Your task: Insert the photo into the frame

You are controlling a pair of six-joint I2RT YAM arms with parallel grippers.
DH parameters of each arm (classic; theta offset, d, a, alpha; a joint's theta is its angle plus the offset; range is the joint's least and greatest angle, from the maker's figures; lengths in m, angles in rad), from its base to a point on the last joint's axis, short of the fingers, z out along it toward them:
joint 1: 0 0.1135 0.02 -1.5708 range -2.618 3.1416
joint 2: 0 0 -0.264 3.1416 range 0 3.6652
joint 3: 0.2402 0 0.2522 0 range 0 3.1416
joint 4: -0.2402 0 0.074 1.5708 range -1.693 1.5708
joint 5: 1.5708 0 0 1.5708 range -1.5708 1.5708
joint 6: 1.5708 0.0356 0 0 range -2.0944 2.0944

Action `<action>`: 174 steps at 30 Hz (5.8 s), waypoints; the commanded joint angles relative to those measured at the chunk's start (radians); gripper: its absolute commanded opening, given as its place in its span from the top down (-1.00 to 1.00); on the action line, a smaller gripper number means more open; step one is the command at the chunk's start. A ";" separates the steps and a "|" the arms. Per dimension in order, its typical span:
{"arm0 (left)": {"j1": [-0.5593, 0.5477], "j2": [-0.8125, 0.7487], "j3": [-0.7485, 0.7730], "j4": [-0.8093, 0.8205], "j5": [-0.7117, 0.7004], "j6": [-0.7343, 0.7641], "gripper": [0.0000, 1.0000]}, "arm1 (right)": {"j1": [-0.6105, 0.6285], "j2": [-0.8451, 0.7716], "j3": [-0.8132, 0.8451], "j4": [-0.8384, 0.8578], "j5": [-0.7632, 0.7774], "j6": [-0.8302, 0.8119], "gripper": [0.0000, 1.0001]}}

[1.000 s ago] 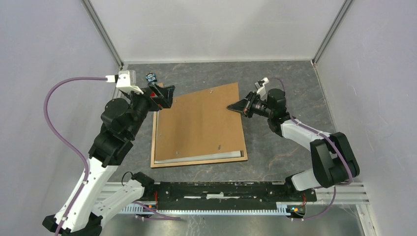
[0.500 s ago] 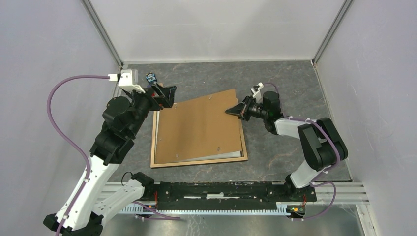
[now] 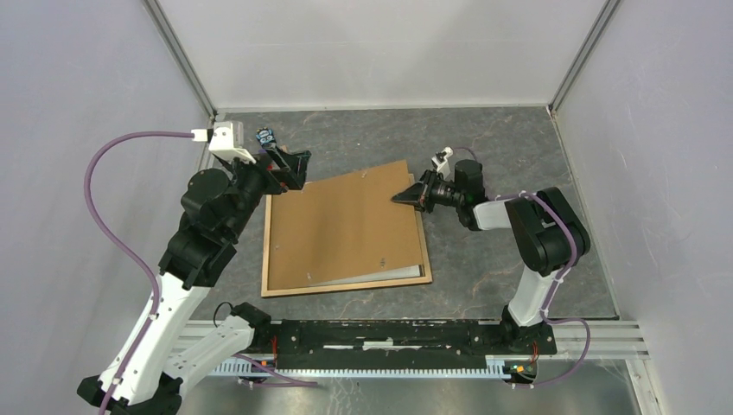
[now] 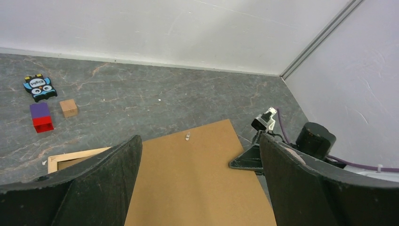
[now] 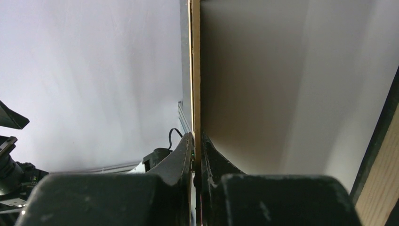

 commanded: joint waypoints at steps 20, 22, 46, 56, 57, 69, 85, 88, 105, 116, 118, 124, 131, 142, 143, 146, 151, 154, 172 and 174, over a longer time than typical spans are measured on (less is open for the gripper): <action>0.015 -0.010 -0.003 0.029 0.049 -0.044 -0.99 | 0.047 0.005 0.343 -0.835 0.154 -0.858 -0.42; 0.016 -0.013 -0.005 0.030 0.049 -0.045 -0.99 | 0.068 -0.014 0.351 -0.867 0.199 -0.882 -0.43; 0.017 -0.005 -0.005 0.030 0.076 -0.055 -0.99 | 0.120 -0.173 0.307 -0.968 0.383 -1.011 -0.61; 0.017 0.013 -0.008 0.031 0.078 -0.057 -0.99 | 0.129 -0.202 0.261 -0.993 0.598 -1.033 -0.43; 0.017 0.017 -0.008 0.029 0.081 -0.058 -0.99 | 0.136 -0.204 0.248 -0.983 0.609 -1.029 -0.38; 0.018 0.053 -0.009 0.030 0.092 -0.062 -0.99 | 0.137 -0.174 0.208 -0.812 0.544 -0.949 0.08; 0.020 0.062 -0.008 0.028 0.102 -0.060 -0.99 | 0.132 -0.025 0.258 -0.739 0.499 -0.905 0.05; 0.021 0.065 -0.008 0.030 0.106 -0.062 -0.99 | 0.132 -0.005 0.229 -0.651 0.387 -0.867 0.04; 0.022 0.132 -0.017 0.029 0.093 -0.055 -1.00 | 0.111 -0.130 0.174 -0.854 0.655 -1.024 -0.17; 0.013 0.250 -0.063 -0.061 0.089 -0.117 -1.00 | 0.112 -0.273 0.035 -0.921 0.904 -1.094 -0.20; 0.013 0.232 -0.138 -0.064 0.120 -0.161 -1.00 | 0.108 -0.323 0.009 -0.932 0.928 -1.109 -0.24; 0.013 0.273 -0.221 -0.204 0.120 -0.195 -1.00 | 0.097 -0.473 -0.046 -0.910 0.869 -1.128 -0.36; 0.052 0.526 -0.106 -0.380 0.099 -0.120 -1.00 | 0.041 -0.574 -0.110 -0.882 0.850 -1.113 -0.53; 0.232 0.858 -0.042 -0.334 0.189 -0.068 -0.82 | -0.016 -0.599 -0.137 -0.881 0.855 -1.094 -0.90; 0.233 0.868 -0.037 -0.334 0.189 -0.056 -0.78 | -0.020 -0.600 -0.136 -0.878 0.865 -1.089 -0.93; 0.232 0.867 -0.037 -0.315 0.182 -0.032 -0.68 | -0.026 -0.601 -0.138 -0.851 0.895 -1.077 -0.96; 0.232 0.925 -0.029 -0.321 0.189 -0.011 -0.39 | -0.033 -0.531 -0.102 -0.827 0.921 -1.048 -0.96; 0.229 0.966 -0.005 -0.355 0.208 -0.002 -0.28 | -0.036 -0.450 -0.040 -0.875 0.950 -1.044 -0.96; 0.224 0.961 -0.012 -0.363 0.197 -0.009 0.14 | -0.028 -0.257 0.059 -0.808 0.925 -0.999 -0.51; 0.222 0.962 -0.012 -0.365 0.196 -0.009 0.14 | -0.025 -0.246 0.059 -0.799 0.928 -0.985 -0.49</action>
